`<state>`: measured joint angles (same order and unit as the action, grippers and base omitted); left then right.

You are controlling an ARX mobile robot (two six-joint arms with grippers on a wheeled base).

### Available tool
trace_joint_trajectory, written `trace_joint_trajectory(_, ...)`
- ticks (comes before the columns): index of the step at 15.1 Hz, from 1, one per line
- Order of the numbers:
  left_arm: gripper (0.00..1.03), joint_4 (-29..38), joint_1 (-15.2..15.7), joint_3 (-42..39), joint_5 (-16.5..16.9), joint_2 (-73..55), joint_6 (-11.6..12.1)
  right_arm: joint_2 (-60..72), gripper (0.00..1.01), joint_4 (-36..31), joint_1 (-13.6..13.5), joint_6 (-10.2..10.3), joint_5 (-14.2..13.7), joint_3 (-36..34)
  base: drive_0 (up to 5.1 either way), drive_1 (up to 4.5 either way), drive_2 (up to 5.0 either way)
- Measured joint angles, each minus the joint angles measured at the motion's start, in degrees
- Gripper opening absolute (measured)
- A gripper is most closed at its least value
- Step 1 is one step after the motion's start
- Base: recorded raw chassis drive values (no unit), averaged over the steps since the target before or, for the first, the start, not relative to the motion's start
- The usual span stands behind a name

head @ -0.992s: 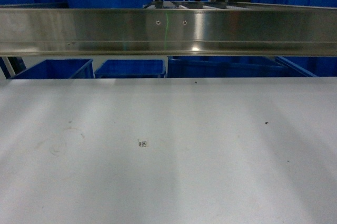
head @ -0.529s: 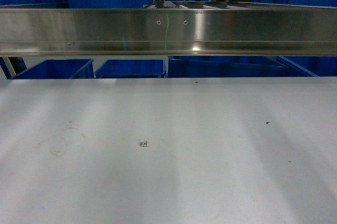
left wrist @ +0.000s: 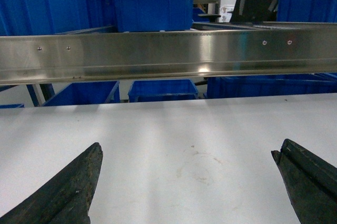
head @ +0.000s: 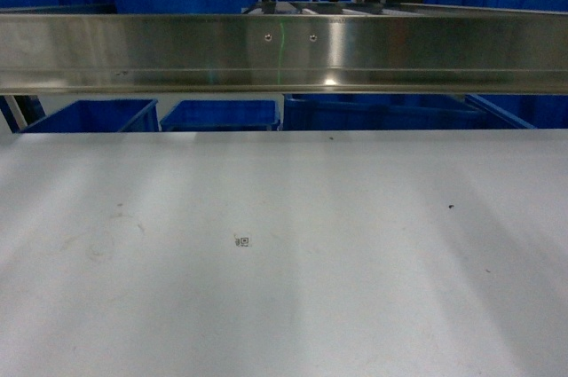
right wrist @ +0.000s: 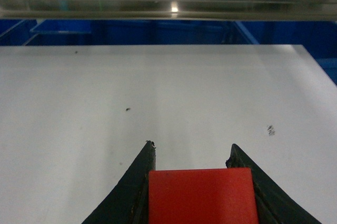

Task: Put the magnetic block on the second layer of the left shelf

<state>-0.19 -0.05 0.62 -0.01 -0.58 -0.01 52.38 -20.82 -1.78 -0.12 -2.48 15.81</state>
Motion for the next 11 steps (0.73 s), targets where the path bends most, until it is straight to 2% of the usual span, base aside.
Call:
trace_joint_trajectory(2, 0.98, 0.0, 0.0, 0.0, 0.0, 0.0, 0.0, 1.18, 0.34, -1.79, 1.62, 0.02, -0.35, -0.13, 0.0, 0.0, 0.0)
trace_joint_trajectory(6, 0.98, 0.0, 0.0, 0.0, 0.0, 0.0, 0.0, 1.29, 0.34, -1.88, 1.75, 0.02, -0.28, -0.22, 0.0, 0.0, 0.0)
trace_joint_trajectory(11, 0.98, 0.0, 0.0, 0.0, 0.02, 0.0, 0.0, 1.27, 0.33, -1.9, 1.75, 0.04, -0.24, -0.24, -4.8, 2.57, 2.6)
